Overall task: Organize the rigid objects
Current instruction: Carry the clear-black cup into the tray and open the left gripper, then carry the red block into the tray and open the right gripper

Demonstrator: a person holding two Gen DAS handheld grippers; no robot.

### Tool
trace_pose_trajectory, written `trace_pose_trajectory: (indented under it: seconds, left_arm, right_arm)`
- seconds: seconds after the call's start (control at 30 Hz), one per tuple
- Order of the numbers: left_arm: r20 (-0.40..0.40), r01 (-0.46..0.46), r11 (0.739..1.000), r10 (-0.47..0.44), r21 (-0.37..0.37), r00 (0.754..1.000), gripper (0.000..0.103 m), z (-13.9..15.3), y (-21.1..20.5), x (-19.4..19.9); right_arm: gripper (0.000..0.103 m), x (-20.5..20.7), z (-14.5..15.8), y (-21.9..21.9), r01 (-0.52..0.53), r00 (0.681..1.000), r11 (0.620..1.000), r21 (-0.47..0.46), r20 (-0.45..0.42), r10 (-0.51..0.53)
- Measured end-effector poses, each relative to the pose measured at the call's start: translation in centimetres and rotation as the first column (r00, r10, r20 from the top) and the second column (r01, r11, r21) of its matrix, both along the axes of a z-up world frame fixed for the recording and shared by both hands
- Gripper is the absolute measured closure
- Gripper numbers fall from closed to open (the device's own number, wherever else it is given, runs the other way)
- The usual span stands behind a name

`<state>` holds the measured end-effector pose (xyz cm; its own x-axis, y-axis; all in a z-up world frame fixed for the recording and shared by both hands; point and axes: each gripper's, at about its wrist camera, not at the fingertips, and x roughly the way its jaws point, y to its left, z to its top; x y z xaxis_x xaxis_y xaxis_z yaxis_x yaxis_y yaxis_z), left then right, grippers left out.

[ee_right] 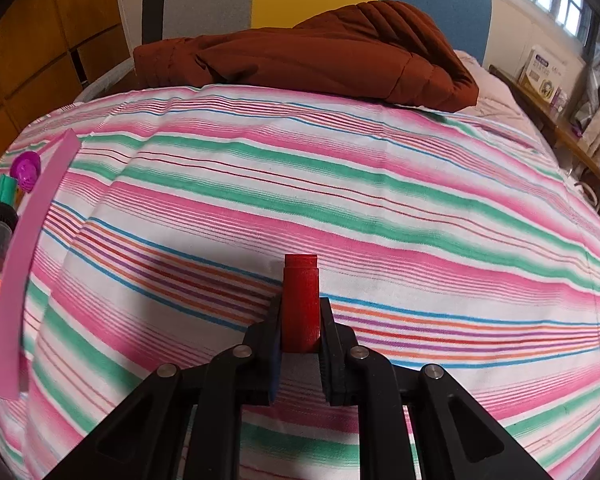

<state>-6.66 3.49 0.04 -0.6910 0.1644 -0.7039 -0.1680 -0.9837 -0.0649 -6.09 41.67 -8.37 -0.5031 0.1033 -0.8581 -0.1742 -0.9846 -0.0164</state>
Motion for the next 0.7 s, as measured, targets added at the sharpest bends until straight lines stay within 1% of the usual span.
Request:
trace_pose_trajectory:
  seconds: [0.17, 0.27, 0.33, 0.4, 0.53, 0.63, 0.7]
  left_arm:
    - [-0.026, -0.019, 1.0, 0.019, -0.022, 0.999, 0.031, 0.1, -0.9, 1.4]
    - [-0.027, -0.04, 0.999, 0.04, -0.02, 0.999, 0.031, 0.0, -1.4, 1.7]
    - [-0.031, -0.057, 0.998, 0.056, -0.021, 0.998, 0.031, -0.1, -1.7, 2.1]
    - [-0.037, -0.079, 0.997, 0.078, -0.023, 0.996, 0.031, -0.1, -2.2, 2.3]
    - [-0.037, -0.095, 0.995, 0.094, -0.014, 0.995, 0.031, -0.1, -2.9, 2.8]
    - [-0.034, -0.111, 0.994, 0.111, -0.01, 0.993, 0.031, -0.3, -3.5, 3.0]
    - [-0.028, -0.121, 0.993, 0.121, -0.009, 0.992, 0.031, -0.4, -3.7, 3.1]
  right_arm:
    - [0.088, 0.0, 1.1, -2.2, -0.062, 0.998, 0.998, -0.034, 0.001, 0.062]
    - [0.088, 0.3, 2.7, -5.1, -0.124, 0.992, 0.991, -0.048, -0.039, 0.123]
    - [0.088, 0.8, 4.1, -7.6, -0.184, 0.98, 0.981, -0.06, -0.083, 0.179]
    - [0.088, 1.3, 5.2, -10.0, -0.239, 0.966, 0.969, -0.066, -0.119, 0.23]
    - [0.088, 2.0, 6.8, -15.3, -0.362, 0.922, 0.929, -0.079, -0.174, 0.345]
    - [0.088, 2.6, 7.1, -18.8, -0.435, 0.89, 0.897, -0.081, -0.19, 0.414]
    - [0.088, 2.8, 6.9, -20.5, -0.468, 0.874, 0.88, -0.08, -0.187, 0.448]
